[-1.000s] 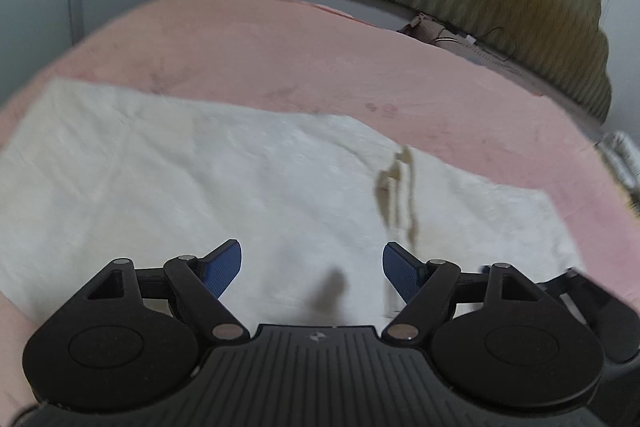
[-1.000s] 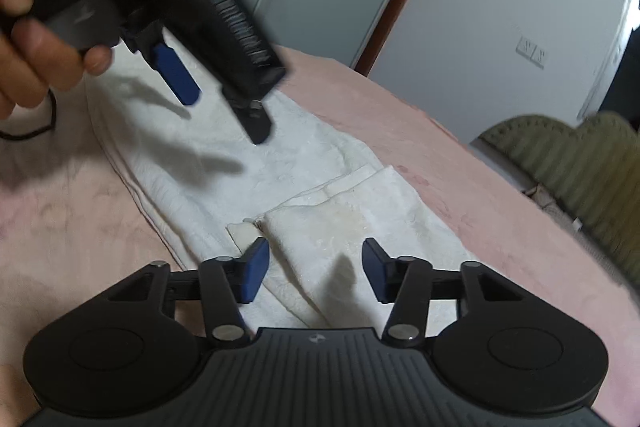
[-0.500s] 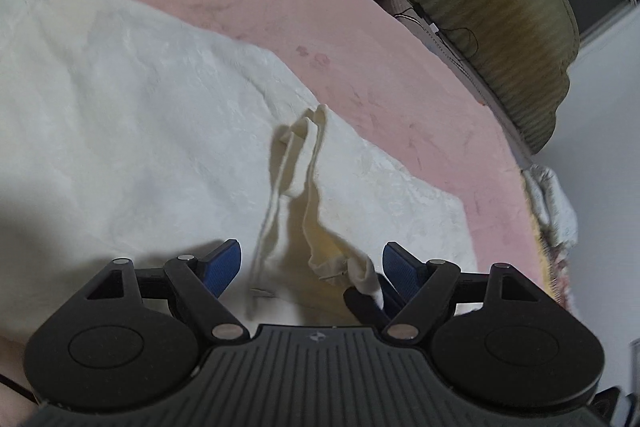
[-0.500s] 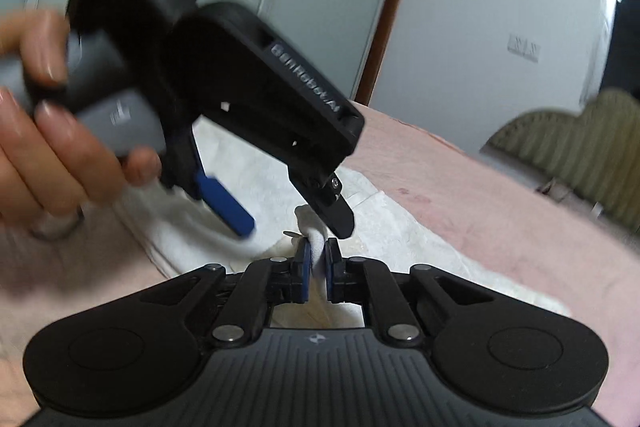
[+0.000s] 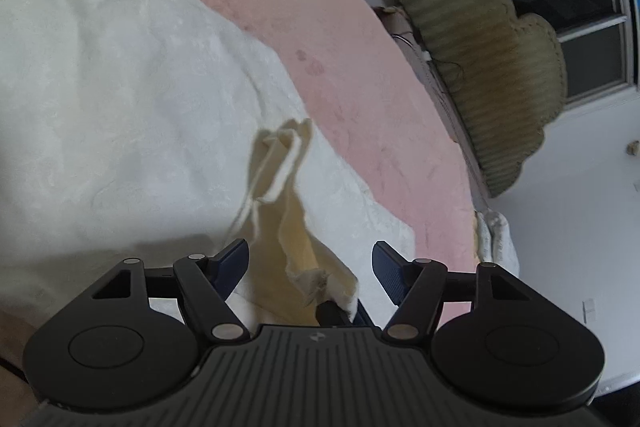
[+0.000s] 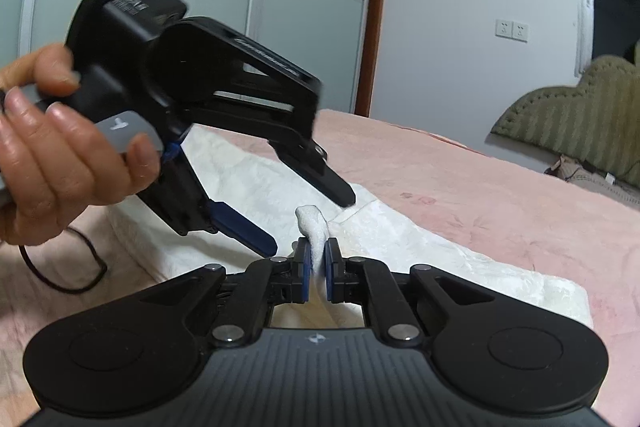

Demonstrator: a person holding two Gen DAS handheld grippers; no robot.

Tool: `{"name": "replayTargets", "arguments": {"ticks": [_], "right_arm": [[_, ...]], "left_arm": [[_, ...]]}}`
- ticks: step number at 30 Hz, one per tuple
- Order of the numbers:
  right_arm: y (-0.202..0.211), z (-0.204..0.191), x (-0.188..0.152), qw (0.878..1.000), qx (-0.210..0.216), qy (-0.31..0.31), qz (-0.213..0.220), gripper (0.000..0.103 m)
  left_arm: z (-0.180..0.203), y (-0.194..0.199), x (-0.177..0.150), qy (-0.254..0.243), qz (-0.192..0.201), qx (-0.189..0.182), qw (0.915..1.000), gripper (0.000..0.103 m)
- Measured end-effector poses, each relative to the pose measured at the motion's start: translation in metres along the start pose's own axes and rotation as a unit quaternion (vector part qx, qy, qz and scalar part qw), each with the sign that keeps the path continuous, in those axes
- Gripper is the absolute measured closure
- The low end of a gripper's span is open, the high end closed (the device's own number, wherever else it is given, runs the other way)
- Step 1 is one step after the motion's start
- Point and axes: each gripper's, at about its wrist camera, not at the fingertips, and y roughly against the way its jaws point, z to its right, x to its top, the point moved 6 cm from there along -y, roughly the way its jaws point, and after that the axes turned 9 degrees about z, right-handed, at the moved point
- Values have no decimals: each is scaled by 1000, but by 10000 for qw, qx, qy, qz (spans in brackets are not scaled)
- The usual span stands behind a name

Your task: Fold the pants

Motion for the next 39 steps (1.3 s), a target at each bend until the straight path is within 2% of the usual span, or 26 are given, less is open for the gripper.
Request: {"name": "replayTargets", "arguments": {"ticks": [3,5,7,8,10,13,16,18,20,24,27,30,33,36,39], "right_arm": [[3,4,3,9998,25,-208,56,95],[7,3,3,9996,50,-255,58,95],[7,2,2,9997,74,-218,-2,95],[5,2,-1,9996,148,-216,-103,95],[4,-1,-6,9986,367,-251,-301,94],[15,6,0,9961,632,-601,-98,94],[22,32,5,9918,421,-1203,83,94],[17,44,-1,9945,0,-1030,-174,94],[11,43,-13,9955,-224,-767,-514,94],[1,36,-33,9929,-113,-800,-869,94],[0,39,-35,9919,-133,-859,-925,94],[3,41,-29,9930,-207,-840,-804,94],[-5,30,-32,9934,-64,-814,-809,94],[-9,24,-36,9939,-102,-674,-867,94],[-8,26,-30,9933,-65,-906,-721,94]], "left_arm": [[1,-14,-6,184,-284,-149,9993,34],[-4,-28,-11,361,-423,-163,9983,48],[-15,-39,-11,553,-413,-54,9976,76],[-20,-41,-11,584,-356,-4,9977,85],[-27,-42,-9,560,-221,122,9981,91],[-28,-36,-8,389,-47,107,9992,91],[-21,-28,-11,109,93,132,9998,91],[-17,-22,-17,-82,178,168,9997,91],[-16,-18,-22,-219,252,218,9992,91],[-21,-21,-25,-368,272,366,9983,90],[-21,-21,-27,-511,332,356,9975,88],[-24,-15,-29,-584,403,293,9970,89],[-28,-13,-31,-652,408,282,9966,89],[-28,-12,-32,-684,423,287,9963,89],[-24,-6,-35,-703,471,256,9961,89]]}}
